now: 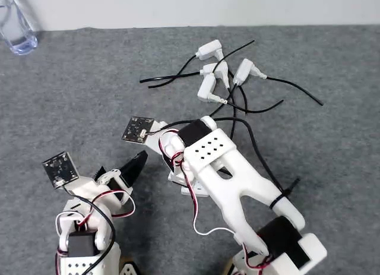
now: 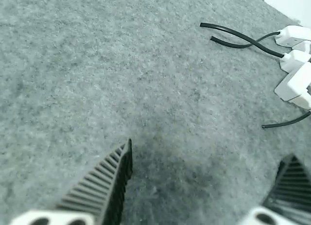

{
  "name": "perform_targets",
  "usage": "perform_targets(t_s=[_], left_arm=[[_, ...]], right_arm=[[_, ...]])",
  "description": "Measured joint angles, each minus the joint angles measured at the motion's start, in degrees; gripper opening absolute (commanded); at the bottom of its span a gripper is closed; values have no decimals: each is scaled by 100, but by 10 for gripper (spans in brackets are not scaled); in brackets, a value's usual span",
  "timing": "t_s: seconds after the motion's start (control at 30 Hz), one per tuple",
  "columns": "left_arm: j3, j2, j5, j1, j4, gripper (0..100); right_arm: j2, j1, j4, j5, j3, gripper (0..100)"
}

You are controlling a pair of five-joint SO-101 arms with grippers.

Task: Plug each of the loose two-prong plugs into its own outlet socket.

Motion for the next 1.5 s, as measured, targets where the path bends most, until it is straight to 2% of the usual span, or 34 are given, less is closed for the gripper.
perform_targets(t_s=[0.67,1.0,1.5], left_arm=[[0,0,0,0,0,432],[0,0,0,0,0,432],[0,0,0,0,0,432]], right_arm=[[0,0,-352,18,501,9],[-220,18,-1116,26,1292,9],[62,-9,-1310,26,1240,9]])
